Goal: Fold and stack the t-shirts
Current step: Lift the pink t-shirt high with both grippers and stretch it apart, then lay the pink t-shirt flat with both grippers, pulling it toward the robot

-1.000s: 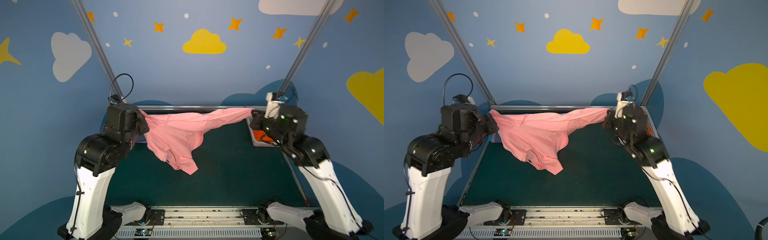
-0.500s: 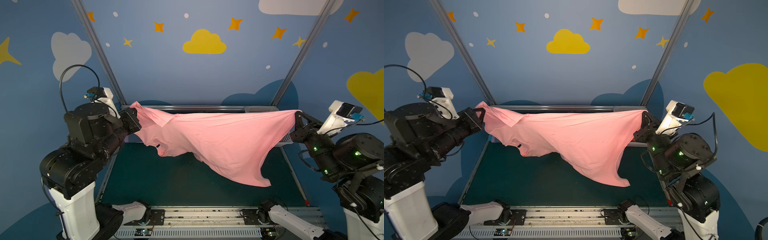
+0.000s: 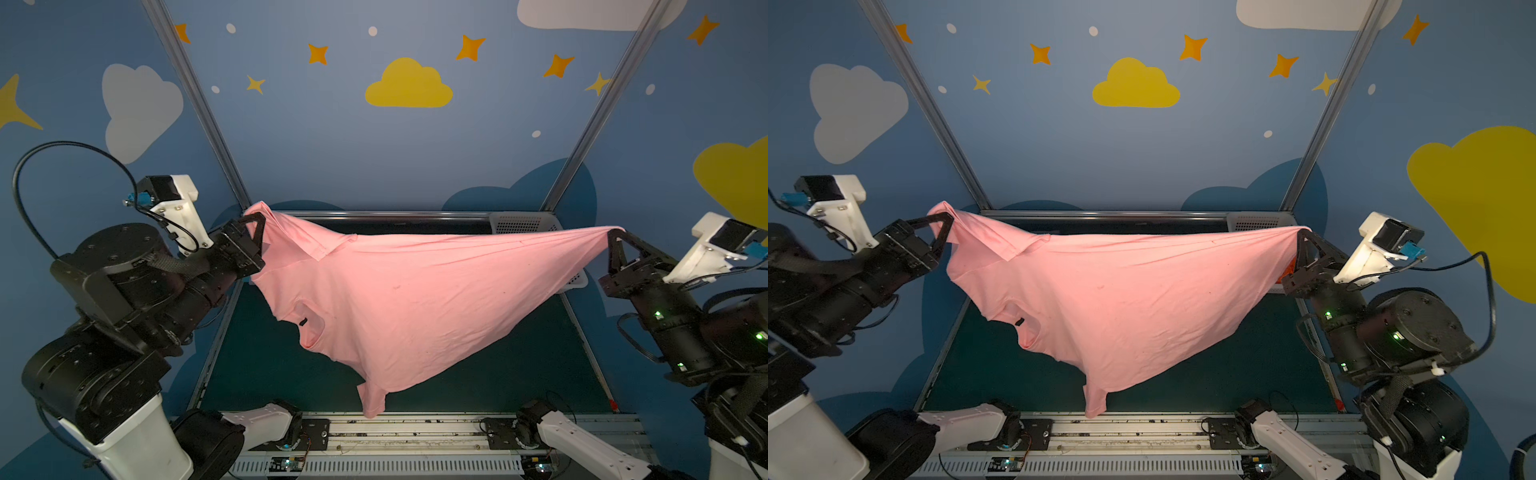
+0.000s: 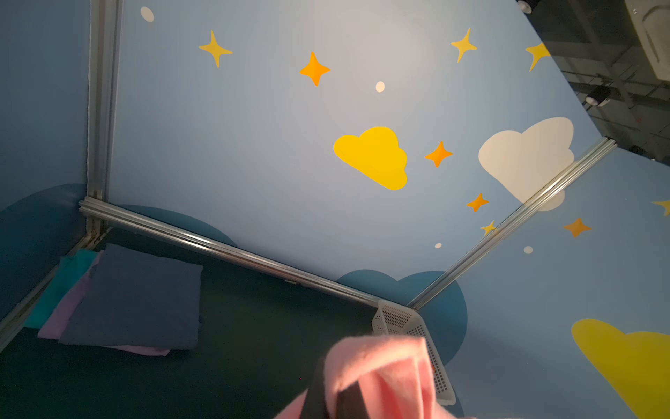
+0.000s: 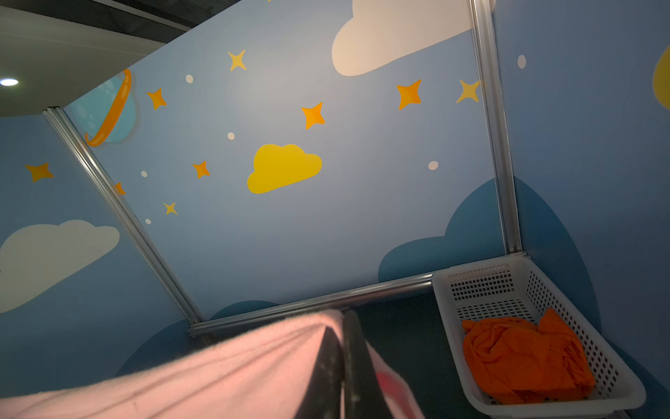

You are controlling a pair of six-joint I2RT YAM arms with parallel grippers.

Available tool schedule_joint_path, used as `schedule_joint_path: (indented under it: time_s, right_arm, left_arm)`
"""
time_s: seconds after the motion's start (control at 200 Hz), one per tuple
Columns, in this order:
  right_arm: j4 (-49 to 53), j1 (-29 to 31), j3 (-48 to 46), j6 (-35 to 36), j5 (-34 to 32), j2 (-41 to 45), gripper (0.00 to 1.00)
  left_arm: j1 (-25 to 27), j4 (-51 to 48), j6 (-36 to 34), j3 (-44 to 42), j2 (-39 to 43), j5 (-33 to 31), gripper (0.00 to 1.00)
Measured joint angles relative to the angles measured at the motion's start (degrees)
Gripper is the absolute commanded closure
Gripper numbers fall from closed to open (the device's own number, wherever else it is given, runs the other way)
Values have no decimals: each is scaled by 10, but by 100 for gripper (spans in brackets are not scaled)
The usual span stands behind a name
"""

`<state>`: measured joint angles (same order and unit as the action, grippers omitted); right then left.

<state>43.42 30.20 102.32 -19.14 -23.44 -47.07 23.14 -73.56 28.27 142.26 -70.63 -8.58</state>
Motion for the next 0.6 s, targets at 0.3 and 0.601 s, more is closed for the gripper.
schedule_joint_path:
  time_s: [0.3, 0.601]
  right_arm:
    - [2, 0, -31, -19, -7, 29, 100]
    - [-33, -8, -145, 26, -93, -39, 100]
  left_arm:
    - [0, 15, 5, -14, 48, -2, 96]
    - [0, 105, -26, -145, -38, -41, 96]
